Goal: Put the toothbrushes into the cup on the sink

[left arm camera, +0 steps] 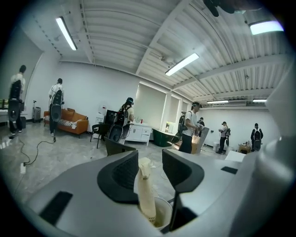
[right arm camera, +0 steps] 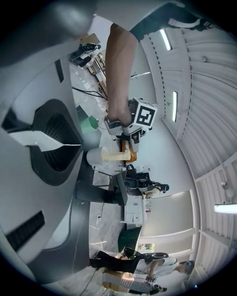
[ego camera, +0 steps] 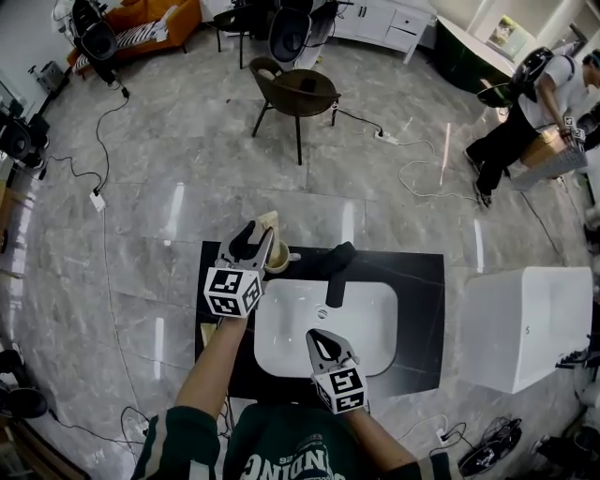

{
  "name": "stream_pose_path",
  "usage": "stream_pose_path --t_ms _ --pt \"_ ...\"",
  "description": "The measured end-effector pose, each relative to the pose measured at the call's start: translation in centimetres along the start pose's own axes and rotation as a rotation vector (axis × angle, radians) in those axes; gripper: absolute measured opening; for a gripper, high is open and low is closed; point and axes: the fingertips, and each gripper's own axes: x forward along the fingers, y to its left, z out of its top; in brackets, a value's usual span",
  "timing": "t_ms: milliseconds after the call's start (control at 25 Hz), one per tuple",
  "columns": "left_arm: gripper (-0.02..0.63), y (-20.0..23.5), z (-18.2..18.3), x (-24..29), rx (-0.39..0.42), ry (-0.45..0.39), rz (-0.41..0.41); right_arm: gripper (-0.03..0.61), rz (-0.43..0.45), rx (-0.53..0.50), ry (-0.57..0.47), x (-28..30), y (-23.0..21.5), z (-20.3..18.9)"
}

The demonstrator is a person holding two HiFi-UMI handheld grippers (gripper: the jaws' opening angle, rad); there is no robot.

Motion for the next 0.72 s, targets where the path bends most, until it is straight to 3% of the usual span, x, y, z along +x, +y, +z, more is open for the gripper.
stream_pose_path --t_ms 120,200,360,720 --pt "0.151 -0.2 0.8 -1.2 0.006 -0.023 0.002 0.040 0.010 -0.010 -0.008 -0.2 0.7 0.2" --pt "0.079 -0.4 1.1 -2.0 0.008 -0.034 -0.005 0.041 0.013 -0.018 -0.016 -0.4 1.0 0.4" --pt "0.015 -0.8 1.4 -3.5 0.023 -0.033 -0.016 0.041 0.015 -0.026 -0.025 -0.8 1.2 0.8" --pt "0.009 -1.3 1.7 -7.8 0.060 -0.022 -0.012 0.041 0.063 -0.056 -0.039 -1.0 3.7 1.3"
